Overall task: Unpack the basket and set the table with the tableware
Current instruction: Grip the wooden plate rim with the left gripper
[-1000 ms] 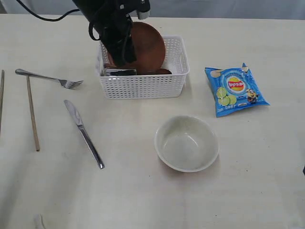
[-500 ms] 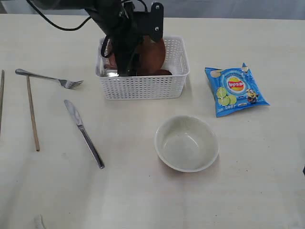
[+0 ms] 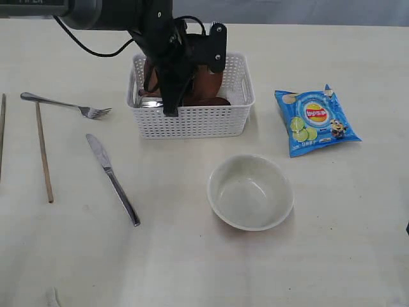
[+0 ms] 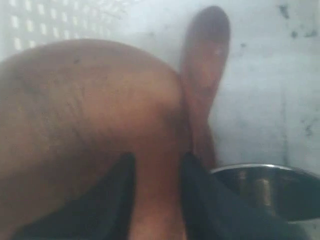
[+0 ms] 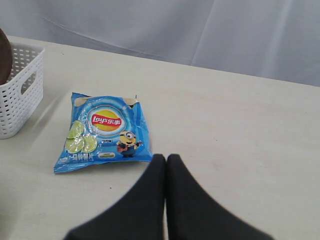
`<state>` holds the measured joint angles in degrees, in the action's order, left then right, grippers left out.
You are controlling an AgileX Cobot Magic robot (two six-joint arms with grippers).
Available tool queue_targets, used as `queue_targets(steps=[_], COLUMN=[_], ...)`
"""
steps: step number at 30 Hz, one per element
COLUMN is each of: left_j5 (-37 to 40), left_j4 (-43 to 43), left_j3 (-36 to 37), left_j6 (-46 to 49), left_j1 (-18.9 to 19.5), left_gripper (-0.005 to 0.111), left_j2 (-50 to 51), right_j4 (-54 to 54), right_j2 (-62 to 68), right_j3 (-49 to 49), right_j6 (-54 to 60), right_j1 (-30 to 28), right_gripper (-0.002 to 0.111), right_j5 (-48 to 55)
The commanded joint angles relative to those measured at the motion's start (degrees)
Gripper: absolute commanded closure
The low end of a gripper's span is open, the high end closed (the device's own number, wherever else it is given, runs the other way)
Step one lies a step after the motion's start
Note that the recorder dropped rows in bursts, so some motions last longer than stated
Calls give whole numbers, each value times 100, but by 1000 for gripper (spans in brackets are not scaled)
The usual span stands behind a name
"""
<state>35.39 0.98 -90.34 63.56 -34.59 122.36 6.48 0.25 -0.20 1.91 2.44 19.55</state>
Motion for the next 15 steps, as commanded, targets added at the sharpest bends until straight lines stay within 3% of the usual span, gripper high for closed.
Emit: queue_targets(steps=[1,9,15], left_j5=[-77,-231,-880], left_j4=[-128,-1089,-1058], left_j3=[66,66,66], left_j6=[-197,-1570,-2398], left_j1=[-25,-25,-25], left_gripper=[107,107,107], left_j2=[161,90,-231], right_j4=[34,34,34], right_j2=[-25,-25,-25], right_j3=[20,20,20], right_j6=[-4,-4,-4], right_j1=[-3,-3,-3], right_gripper=[109,109,109], right_j5=[-15,-15,-15])
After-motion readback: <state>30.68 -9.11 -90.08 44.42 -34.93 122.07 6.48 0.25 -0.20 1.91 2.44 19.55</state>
